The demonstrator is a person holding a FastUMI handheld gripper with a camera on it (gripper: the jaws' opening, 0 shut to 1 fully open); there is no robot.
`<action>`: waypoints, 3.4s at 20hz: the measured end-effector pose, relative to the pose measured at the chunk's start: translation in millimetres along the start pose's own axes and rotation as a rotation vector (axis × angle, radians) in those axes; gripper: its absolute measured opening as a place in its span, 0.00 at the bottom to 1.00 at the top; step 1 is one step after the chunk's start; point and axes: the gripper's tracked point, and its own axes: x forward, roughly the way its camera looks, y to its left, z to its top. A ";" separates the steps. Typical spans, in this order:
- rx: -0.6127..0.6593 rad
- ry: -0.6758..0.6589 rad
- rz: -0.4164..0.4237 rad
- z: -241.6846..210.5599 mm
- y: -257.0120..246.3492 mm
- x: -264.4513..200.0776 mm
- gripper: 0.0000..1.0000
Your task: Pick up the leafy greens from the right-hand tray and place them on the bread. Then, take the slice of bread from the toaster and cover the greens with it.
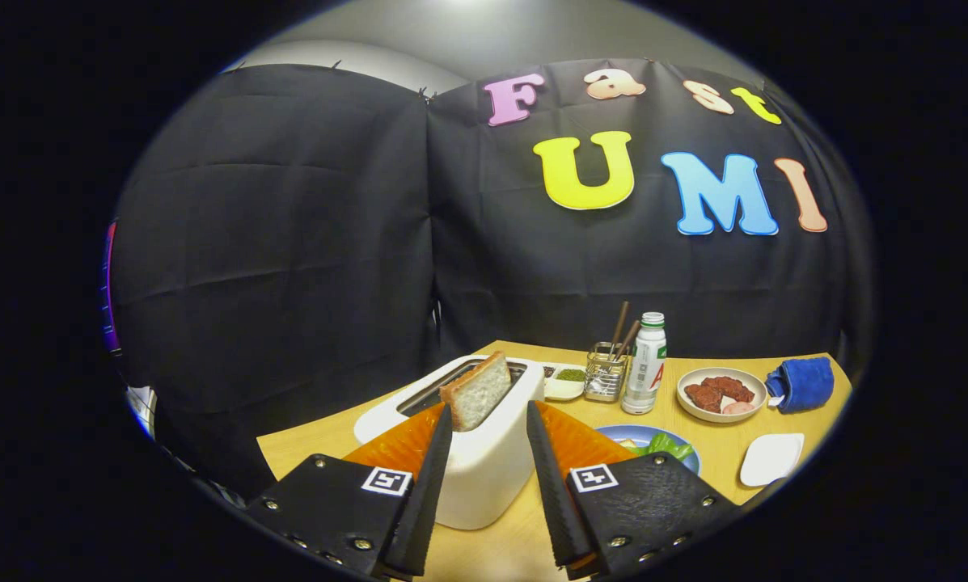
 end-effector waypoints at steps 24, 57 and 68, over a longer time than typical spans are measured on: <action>-0.012 0.041 -0.059 -2.7 -3.0 77.1 0.08; 0.071 0.026 -0.170 5.7 -116.4 12.3 0.08; 0.133 0.131 -0.168 -59.0 -127.0 30.5 0.08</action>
